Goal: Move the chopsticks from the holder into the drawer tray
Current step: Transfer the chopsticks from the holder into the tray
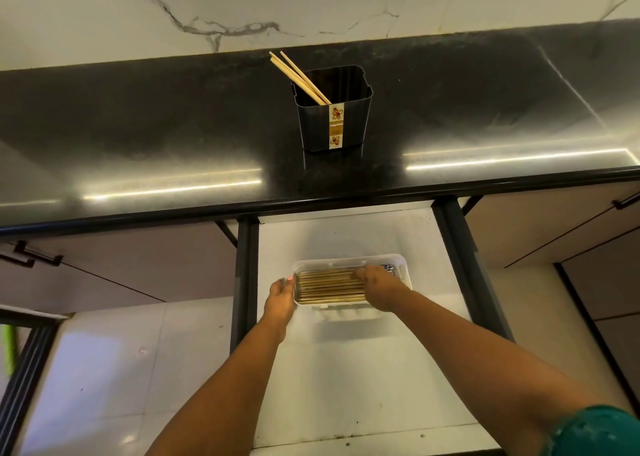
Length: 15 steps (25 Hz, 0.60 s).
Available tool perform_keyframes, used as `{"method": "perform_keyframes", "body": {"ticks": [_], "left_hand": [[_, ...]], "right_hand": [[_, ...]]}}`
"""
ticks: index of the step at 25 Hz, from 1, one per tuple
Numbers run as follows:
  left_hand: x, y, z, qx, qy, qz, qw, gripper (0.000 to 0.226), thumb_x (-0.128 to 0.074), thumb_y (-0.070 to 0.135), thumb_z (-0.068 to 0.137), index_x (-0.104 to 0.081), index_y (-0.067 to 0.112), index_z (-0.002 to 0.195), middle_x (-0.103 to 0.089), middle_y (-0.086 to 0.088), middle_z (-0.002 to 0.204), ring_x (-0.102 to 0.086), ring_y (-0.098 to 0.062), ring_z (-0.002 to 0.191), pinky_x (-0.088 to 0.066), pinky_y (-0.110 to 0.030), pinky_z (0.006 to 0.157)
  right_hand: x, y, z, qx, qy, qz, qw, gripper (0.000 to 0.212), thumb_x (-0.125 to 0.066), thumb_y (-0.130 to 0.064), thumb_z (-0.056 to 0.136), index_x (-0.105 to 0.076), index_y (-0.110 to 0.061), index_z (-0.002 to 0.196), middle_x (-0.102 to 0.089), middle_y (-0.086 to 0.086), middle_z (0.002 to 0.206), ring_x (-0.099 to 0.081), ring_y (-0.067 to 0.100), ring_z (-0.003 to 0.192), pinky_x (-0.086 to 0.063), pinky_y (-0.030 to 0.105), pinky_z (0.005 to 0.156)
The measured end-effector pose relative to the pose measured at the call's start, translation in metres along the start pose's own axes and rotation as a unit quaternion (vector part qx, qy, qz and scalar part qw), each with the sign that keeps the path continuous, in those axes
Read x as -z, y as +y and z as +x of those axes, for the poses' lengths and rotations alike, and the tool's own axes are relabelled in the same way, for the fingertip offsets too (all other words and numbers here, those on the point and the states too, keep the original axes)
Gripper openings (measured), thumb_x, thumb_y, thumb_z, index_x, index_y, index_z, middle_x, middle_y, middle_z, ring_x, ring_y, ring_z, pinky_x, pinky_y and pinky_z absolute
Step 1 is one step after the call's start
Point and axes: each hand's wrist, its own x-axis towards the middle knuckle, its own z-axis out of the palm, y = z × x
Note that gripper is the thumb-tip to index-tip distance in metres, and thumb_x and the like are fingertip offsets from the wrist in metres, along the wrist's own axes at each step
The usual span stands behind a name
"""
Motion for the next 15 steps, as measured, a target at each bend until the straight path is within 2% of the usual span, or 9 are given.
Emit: {"method": "perform_keyframes", "body": {"ticks": [3, 6, 9, 11, 15], "left_hand": [[0.0, 0.027, -0.024, -0.066, 0.047, 0.025, 0.996, 0.055, -0.04, 0.034, 0.101, -0.022, 0.017, 0.15, -0.035, -0.012, 0.152, -0.04, -0.034, 0.134, -0.038, -0.042, 0.104], [-0.002, 0.062, -0.044, -0.166, 0.062, 0.033, 0.984, 0.051, -0.048, 0.028, 0.099, -0.033, 0.014, 0.145, -0.045, -0.012, 0.144, -0.047, -0.031, 0.128, -0.042, -0.036, 0.098], [-0.003, 0.109, -0.063, -0.277, 0.063, 0.039, 0.958, 0.028, -0.054, 0.024, 0.096, -0.058, 0.013, 0.121, -0.064, -0.003, 0.112, -0.06, -0.023, 0.111, -0.047, -0.028, 0.088], [-0.003, 0.145, -0.079, -0.345, 0.057, 0.032, 0.936, 0.013, -0.055, 0.022, 0.095, -0.065, 0.016, 0.101, -0.069, 0.001, 0.094, -0.066, -0.016, 0.094, -0.051, -0.029, 0.082], [0.003, 0.208, -0.094, -0.424, 0.096, 0.027, 0.9, 0.023, -0.057, 0.032, 0.093, -0.064, 0.014, 0.081, -0.068, 0.003, 0.07, -0.062, -0.01, 0.065, -0.052, -0.035, 0.066]], "right_hand": [[0.027, -0.017, -0.005, 0.024, 0.085, 0.009, 0.996, 0.033, -0.045, -0.013, 0.096, -0.055, -0.021, 0.127, -0.057, 0.005, 0.126, -0.053, 0.025, 0.117, -0.045, 0.038, 0.101], [0.071, -0.039, -0.012, 0.062, 0.189, 0.064, 0.978, 0.023, -0.048, -0.014, 0.094, -0.058, -0.018, 0.114, -0.063, 0.007, 0.11, -0.059, 0.025, 0.1, -0.051, 0.039, 0.09], [0.13, -0.069, -0.017, 0.097, 0.261, 0.109, 0.954, 0.015, -0.053, -0.018, 0.09, -0.048, -0.022, 0.104, -0.061, 0.005, 0.084, -0.06, 0.025, 0.077, -0.054, 0.045, 0.073], [0.167, -0.09, -0.017, 0.119, 0.28, 0.142, 0.942, 0.019, -0.057, -0.022, 0.088, -0.042, -0.026, 0.1, -0.06, 0.002, 0.077, -0.06, 0.022, 0.071, -0.055, 0.045, 0.069], [0.231, -0.122, -0.009, 0.154, 0.34, 0.158, 0.914, 0.011, -0.059, -0.027, 0.091, -0.052, -0.019, 0.089, -0.059, -0.003, 0.074, -0.058, 0.017, 0.07, -0.05, 0.036, 0.067]]}}
